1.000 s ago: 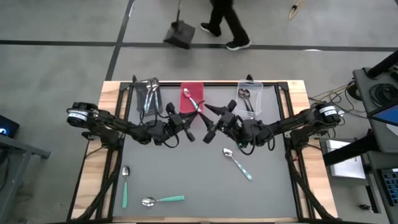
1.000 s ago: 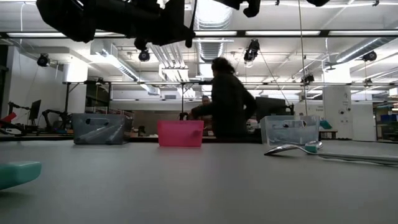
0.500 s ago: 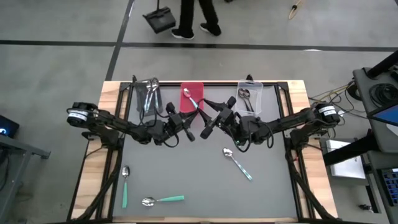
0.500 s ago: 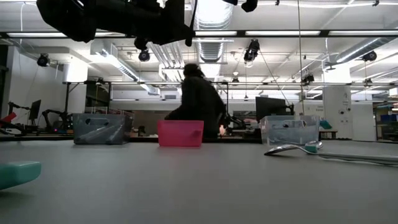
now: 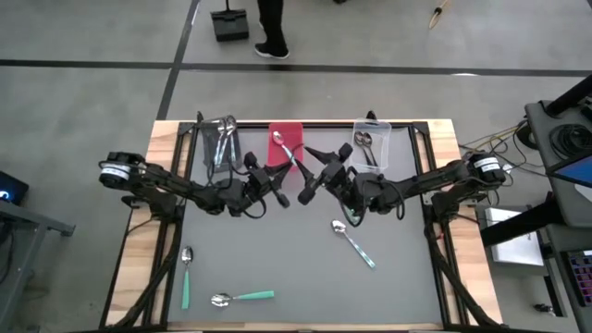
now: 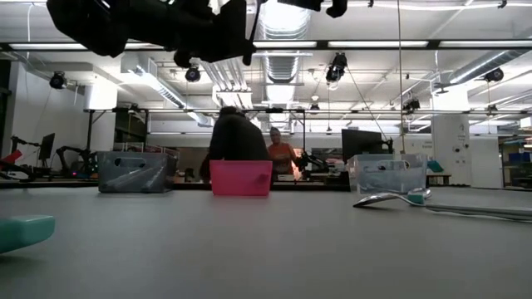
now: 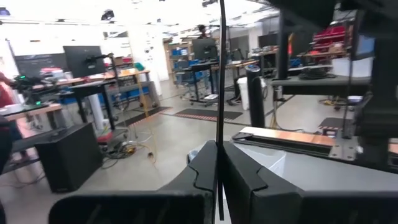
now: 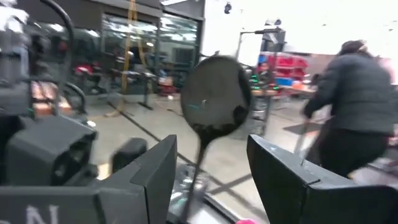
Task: Sort silverware by color (type)
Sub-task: Put the black spoon into the transparent bin
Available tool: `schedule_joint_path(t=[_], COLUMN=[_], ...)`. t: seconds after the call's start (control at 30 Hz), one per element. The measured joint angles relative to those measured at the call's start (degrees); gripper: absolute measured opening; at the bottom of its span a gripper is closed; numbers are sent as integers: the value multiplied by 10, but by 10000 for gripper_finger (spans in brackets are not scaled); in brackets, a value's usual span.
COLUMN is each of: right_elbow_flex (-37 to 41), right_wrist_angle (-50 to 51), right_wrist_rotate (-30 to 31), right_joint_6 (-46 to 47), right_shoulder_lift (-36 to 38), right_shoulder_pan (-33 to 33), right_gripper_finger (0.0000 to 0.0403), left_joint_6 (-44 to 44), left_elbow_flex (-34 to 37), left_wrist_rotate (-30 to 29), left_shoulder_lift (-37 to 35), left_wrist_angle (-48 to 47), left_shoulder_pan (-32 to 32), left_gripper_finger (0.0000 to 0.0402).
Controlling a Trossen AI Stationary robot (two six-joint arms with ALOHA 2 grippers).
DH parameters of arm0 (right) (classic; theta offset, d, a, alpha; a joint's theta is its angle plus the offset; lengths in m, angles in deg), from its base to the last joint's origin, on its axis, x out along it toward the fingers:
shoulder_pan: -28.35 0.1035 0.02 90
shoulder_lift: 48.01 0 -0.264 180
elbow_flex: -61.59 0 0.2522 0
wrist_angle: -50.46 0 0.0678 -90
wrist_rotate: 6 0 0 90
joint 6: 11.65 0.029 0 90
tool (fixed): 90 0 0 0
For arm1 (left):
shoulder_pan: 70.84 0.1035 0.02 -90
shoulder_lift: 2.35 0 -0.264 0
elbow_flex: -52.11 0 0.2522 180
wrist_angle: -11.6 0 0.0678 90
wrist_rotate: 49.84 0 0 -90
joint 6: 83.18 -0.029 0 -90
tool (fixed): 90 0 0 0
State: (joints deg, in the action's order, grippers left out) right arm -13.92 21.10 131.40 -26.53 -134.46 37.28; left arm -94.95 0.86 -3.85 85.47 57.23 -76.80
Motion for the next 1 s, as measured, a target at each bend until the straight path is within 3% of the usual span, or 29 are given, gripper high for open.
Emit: schedule_joint_path(t=[0.3,0.5,0.6,0.73,1.0], right_elbow_flex=[0,0,0,0,0], right_wrist_angle=[-2,-4,-4,-5,-10], right_wrist_rotate=[120,137,119,44,11], right_joint_6=[-90,-70,-21,22,69], right_shoulder_lift=[1,1,2,-8,-25], right_shoulder_pan=[32,38,37,27,-1], right_gripper_finger=[223,223,228,243,264], left_joint_6=[2,3,3,19,19], left_elbow_flex=[22,23,23,23,7], left_wrist_rotate=[-5,-5,-4,26,45], left_shoulder_lift=[-8,-8,-8,-8,-8], left_wrist_angle=[4,6,6,19,24], left_shoulder_pan=[-2,-3,-3,-3,-3], left_gripper_finger=[0,0,0,0,0])
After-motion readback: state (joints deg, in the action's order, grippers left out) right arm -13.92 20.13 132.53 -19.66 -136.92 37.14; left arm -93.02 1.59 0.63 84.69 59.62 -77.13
